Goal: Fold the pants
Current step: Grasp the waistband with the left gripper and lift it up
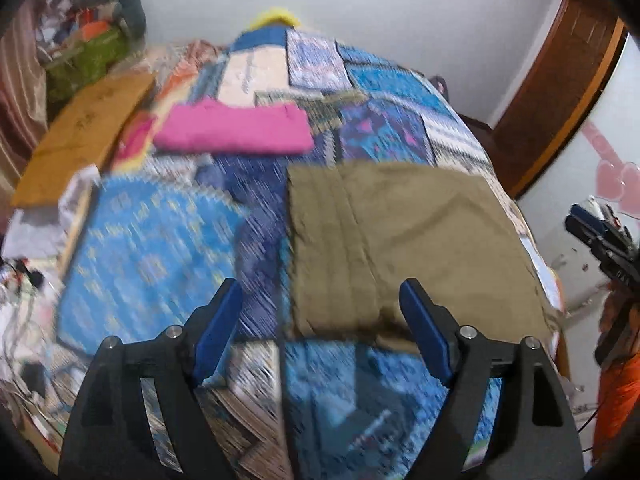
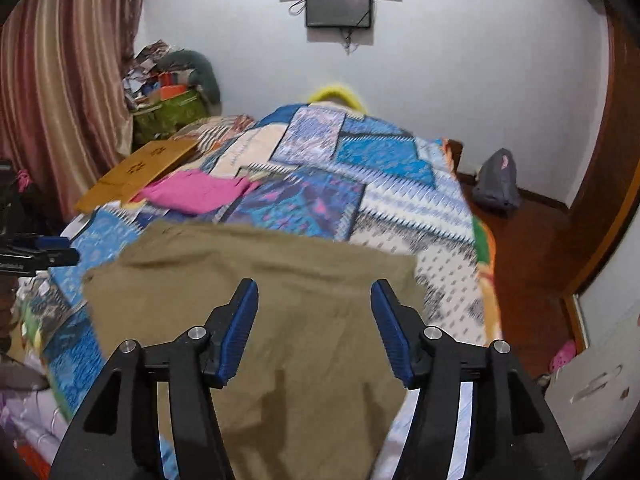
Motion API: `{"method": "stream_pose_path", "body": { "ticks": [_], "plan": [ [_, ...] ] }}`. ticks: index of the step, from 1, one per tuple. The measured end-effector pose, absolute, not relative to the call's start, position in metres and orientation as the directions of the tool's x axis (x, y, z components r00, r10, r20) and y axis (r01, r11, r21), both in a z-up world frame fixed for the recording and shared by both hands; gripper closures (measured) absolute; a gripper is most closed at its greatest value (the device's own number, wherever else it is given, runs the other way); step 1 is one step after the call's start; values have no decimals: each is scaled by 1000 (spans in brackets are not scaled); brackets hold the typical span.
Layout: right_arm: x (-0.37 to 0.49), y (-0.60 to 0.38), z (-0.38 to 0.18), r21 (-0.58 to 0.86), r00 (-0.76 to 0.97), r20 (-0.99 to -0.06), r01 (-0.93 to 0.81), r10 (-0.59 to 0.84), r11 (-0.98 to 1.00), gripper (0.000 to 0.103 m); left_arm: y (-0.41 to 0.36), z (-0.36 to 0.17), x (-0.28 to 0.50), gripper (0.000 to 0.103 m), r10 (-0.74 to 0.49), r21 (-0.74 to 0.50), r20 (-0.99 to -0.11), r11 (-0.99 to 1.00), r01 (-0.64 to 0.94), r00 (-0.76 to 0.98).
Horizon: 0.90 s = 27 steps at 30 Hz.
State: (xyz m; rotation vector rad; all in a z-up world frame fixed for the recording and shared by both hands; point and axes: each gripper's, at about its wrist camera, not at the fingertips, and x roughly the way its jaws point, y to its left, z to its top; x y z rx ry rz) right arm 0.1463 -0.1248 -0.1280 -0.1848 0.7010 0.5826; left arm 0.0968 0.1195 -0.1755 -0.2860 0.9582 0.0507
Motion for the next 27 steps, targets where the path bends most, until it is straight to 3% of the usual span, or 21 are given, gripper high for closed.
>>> {"method": "stream_pose_path", "body": {
  "ticks": [9, 12, 19, 27],
  "plan": [
    [126, -117, -187, 56, 507, -767, -557, 393, 828, 48, 100, -217, 89, 21, -298, -428, -820, 886, -177, 489],
    [118, -120, -190, 54, 517, -761, -553, 393, 832, 48, 102, -222, 91, 11, -338, -487, -793, 851, -194, 506],
    [119, -122, -197, 89, 498, -762, -553, 414, 829, 48, 117, -224, 96, 9, -441, -636, -698, 744, -206, 564],
    [120, -125, -199, 126, 483, -756, -555, 442, 822, 48, 120, -235, 124, 7, -408, -637, -713, 716, -286, 570]
  ]
}}
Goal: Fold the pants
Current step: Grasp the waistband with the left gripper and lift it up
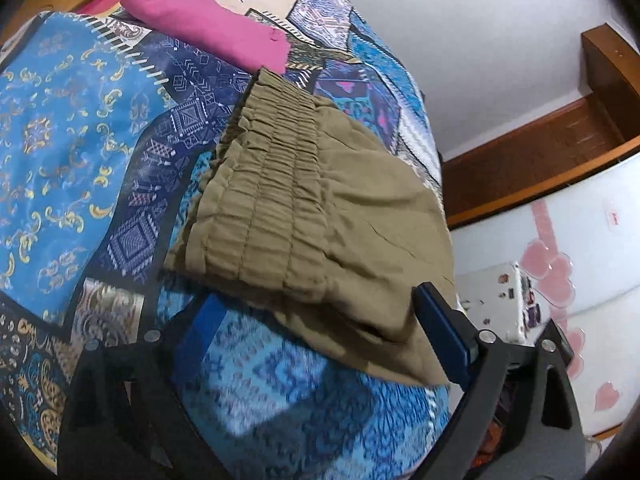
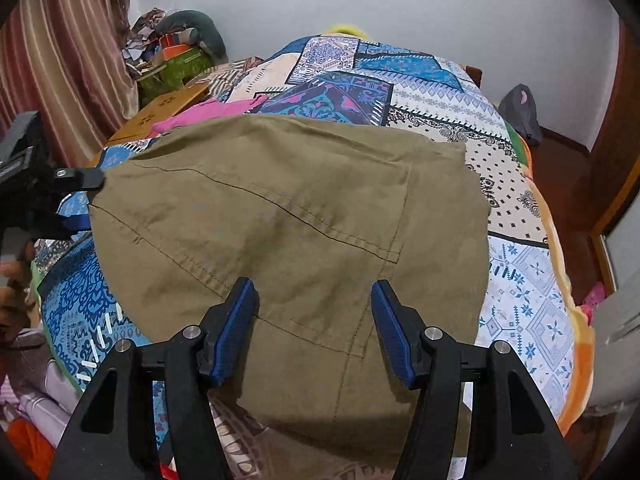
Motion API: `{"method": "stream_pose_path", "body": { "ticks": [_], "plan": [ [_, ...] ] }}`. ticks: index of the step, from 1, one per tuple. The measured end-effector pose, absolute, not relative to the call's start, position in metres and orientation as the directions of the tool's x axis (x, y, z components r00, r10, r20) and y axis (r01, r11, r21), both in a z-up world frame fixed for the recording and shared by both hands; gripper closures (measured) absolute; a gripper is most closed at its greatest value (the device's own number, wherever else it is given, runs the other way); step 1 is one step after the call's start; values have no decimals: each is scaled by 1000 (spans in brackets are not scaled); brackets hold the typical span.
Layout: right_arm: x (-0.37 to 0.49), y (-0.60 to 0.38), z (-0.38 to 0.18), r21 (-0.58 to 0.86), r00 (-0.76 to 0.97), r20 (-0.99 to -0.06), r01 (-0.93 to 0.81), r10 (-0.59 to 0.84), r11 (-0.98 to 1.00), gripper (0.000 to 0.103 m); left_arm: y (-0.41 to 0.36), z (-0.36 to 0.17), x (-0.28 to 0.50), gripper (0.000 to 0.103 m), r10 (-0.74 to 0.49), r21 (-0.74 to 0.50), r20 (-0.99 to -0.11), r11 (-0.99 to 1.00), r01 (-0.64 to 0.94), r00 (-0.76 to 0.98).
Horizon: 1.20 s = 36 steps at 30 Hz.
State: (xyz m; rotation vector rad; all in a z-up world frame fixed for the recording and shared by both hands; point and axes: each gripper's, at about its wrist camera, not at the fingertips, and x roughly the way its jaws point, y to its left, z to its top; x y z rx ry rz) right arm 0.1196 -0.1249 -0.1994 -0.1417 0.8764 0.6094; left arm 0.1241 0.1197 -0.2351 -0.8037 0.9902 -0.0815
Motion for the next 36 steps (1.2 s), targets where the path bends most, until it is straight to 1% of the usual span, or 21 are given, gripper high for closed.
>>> {"method": "stream_pose_path", "body": {
  "ticks": [5, 7, 8, 9, 10, 12, 13, 15, 16, 17, 18, 22, 25, 31, 33, 36],
  "plan": [
    [120, -127, -200, 139, 477, -752, -559, 454, 817, 46, 122, -240, 143, 6, -372, -616, -735, 715, -330, 567],
    [121, -128, -200, 144, 475, -753, -556, 455, 818, 44, 122, -238, 148, 10, -349, -594, -750, 729, -340, 562],
    [122, -129, -200, 149, 472, -754, -555, 457, 819, 43, 122, -237, 151, 17, -327, -572, -762, 745, -344, 559],
    [122, -129, -200, 156, 467, -756, -553, 459, 819, 43, 120, -236, 153, 27, -307, -551, -771, 761, -342, 557],
    [123, -130, -200, 161, 463, -758, -551, 460, 819, 43, 119, -234, 154, 30, -285, -525, -782, 781, -338, 555],
    [127, -129, -197, 169, 444, -769, -552, 460, 816, 43, 113, -230, 154, 40, -245, -477, -791, 820, -316, 560],
    [128, -128, -195, 163, 441, -774, -555, 455, 816, 43, 112, -228, 153, 42, -223, -455, -793, 836, -307, 567],
    [131, -126, -188, 137, 452, -775, -561, 441, 816, 43, 107, -218, 149, 54, -173, -400, -789, 873, -279, 589],
    [132, -124, -184, 126, 458, -772, -568, 440, 813, 43, 105, -214, 147, 57, -151, -375, -786, 887, -269, 599],
    [134, -120, -177, 120, 468, -763, -575, 446, 809, 43, 102, -207, 145, 62, -122, -341, -780, 905, -253, 613],
    [136, -117, -174, 118, 473, -758, -579, 450, 807, 42, 99, -202, 143, 64, -99, -312, -777, 919, -243, 621],
    [146, -91, -159, 115, 490, -726, -606, 483, 787, 42, 89, -184, 139, 67, -25, -210, -757, 956, -207, 653],
    [155, -69, -158, 120, 470, -724, -635, 505, 763, 42, 83, -171, 131, 68, 19, -143, -736, 973, -183, 677],
    [161, -23, -177, 114, 361, -786, -713, 502, 692, 43, 74, -144, 112, 70, 87, -42, -672, 987, -156, 735],
    [155, -12, -184, 108, 321, -808, -743, 493, 661, 43, 69, -137, 105, 71, 93, -18, -657, 990, -139, 749],
    [147, -5, -185, 85, 318, -816, -760, 482, 644, 43, 59, -131, 103, 72, 94, 9, -642, 993, -115, 761]
  ]
}}
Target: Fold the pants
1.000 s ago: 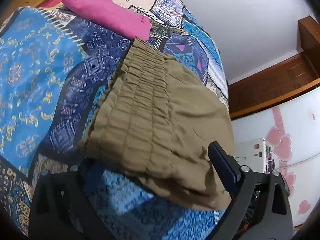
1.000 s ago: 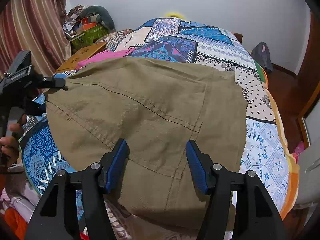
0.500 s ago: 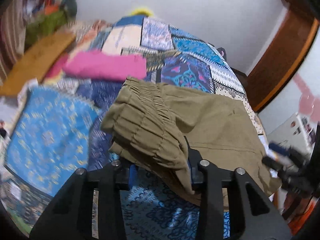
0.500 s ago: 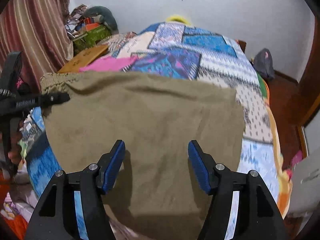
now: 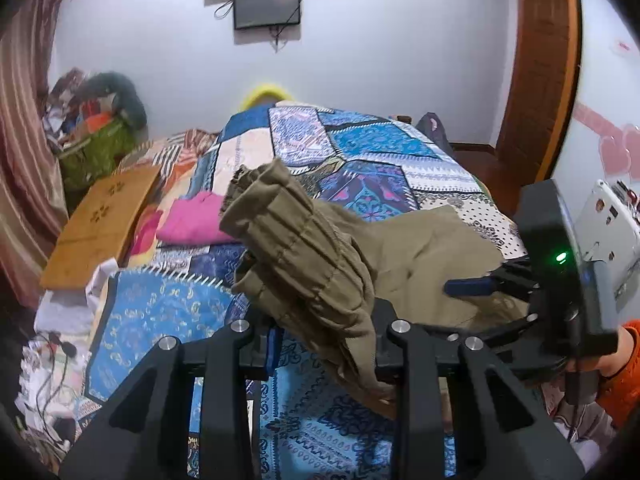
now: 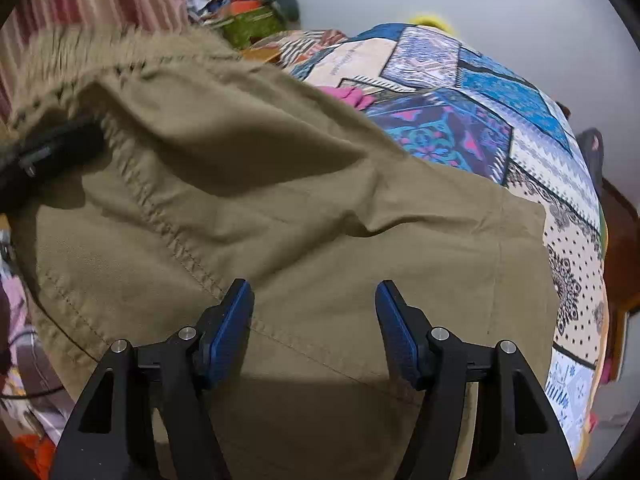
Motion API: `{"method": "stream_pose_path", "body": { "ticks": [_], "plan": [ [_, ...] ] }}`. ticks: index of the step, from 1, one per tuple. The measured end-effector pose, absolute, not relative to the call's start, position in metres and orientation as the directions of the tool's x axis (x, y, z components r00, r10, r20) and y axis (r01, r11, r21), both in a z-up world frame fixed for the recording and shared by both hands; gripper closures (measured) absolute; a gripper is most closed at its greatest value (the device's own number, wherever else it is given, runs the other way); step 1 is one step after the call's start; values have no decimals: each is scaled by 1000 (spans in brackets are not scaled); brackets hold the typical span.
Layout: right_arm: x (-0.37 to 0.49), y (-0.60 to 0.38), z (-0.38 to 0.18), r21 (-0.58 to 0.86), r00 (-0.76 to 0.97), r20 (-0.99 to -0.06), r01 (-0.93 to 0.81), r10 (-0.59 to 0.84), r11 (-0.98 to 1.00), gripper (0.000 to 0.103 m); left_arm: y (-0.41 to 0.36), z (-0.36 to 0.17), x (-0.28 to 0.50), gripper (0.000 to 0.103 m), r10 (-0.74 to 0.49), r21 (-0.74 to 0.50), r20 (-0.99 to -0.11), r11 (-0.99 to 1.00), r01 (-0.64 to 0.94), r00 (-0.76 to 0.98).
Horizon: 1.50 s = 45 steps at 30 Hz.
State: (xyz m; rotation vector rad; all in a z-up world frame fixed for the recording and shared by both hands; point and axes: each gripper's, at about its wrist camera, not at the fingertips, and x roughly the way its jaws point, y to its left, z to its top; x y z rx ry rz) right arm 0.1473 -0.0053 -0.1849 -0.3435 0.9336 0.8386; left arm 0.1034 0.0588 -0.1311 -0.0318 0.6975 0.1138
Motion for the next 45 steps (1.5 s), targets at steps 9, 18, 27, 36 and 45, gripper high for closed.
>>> {"method": "stream_pose_path", "body": {
  "ticks": [9, 18, 27, 36, 45],
  "plan": [
    [129, -70, -163, 141, 416, -745, -665, 521, 733, 43, 38, -108, 108, 73, 86, 44, -606, 996, -75, 791],
    [109, -168, -183, 96, 512, -779, -474, 363, 875, 43, 1, -93, 111, 73, 57, 99, -584, 995, 1, 810],
    [105, -184, -209, 228, 479, -764, -425, 432, 876, 43, -46, -88, 129, 76, -28, 86, -595, 991, 98, 803],
    [110, -189, -214, 270, 470, -747, -431, 470, 861, 43, -100, -103, 156, 78, -147, 27, -654, 976, 217, 742],
    [104, -196, -212, 268, 484, -743, -418, 463, 868, 43, -148, -146, 167, 78, -183, 38, -734, 951, 308, 655]
  ]
}}
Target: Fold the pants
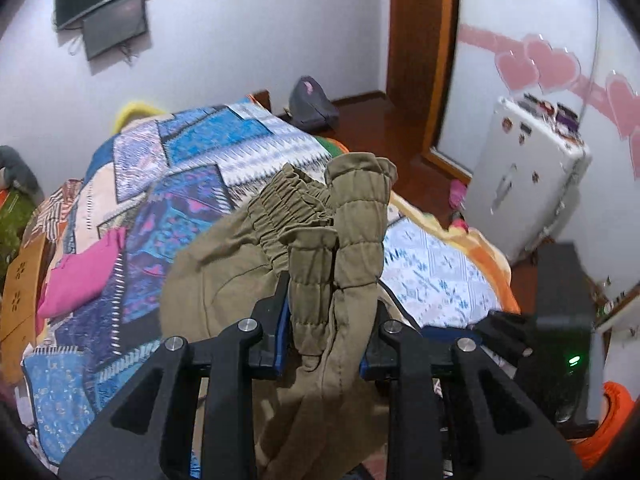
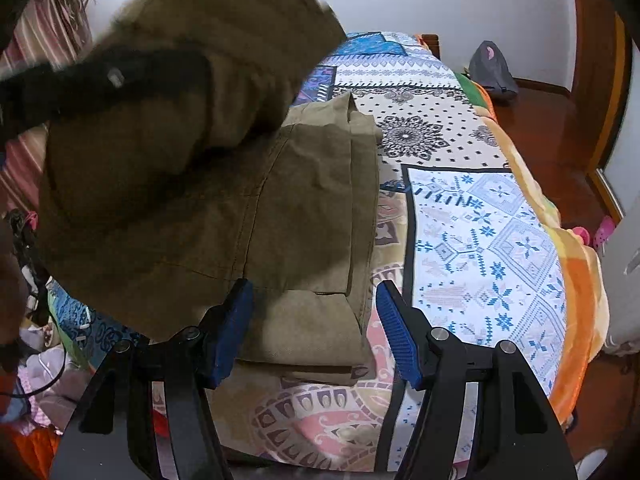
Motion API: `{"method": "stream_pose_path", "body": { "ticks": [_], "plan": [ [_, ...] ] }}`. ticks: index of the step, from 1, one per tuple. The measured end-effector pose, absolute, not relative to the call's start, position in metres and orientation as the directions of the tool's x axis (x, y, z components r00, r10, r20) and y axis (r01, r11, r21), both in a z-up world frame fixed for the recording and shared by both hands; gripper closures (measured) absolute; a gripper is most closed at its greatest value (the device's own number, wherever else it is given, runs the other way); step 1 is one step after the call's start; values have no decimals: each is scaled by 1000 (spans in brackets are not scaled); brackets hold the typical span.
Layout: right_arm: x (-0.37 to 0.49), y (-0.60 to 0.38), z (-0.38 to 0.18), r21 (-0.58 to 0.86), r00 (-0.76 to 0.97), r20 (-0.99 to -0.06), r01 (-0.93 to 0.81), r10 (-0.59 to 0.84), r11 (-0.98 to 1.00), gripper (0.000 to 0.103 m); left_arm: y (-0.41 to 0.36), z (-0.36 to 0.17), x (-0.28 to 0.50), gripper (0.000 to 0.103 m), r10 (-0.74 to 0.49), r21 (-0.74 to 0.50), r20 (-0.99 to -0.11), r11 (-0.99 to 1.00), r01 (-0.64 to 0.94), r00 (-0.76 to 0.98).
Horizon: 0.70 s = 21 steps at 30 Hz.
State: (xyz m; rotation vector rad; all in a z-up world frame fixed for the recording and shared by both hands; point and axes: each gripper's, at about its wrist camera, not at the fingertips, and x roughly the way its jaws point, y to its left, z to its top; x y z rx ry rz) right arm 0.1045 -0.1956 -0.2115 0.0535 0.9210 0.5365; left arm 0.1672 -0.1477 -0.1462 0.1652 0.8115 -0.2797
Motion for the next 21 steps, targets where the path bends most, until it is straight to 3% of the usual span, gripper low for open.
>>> {"method": "stream_pose_path", "body": {
  "ticks": [7, 10, 11, 12, 21],
  "plan": [
    [100, -217, -206, 239, 520, -745, -378, 419, 894, 43, -164, -173, 166, 76, -176, 50, -791, 936, 348, 586],
    [98, -228, -204, 222, 537, -747, -354, 392, 908, 43, -164, -178, 163, 55, -190, 29, -804, 934, 357, 563],
    [97, -233, -203, 217, 544, -747, -343, 382, 914, 43, -162, -178, 162, 38, -230, -22, -809, 931, 364, 541],
    [97, -235, -202, 215, 549, -746, -335, 375, 917, 43, -160, -178, 161, 33, -257, -56, -807, 930, 364, 532],
    [95, -249, -191, 216, 587, -726, -300, 358, 929, 43, -145, -156, 152, 33, -335, -150, -780, 920, 361, 529]
  ]
}}
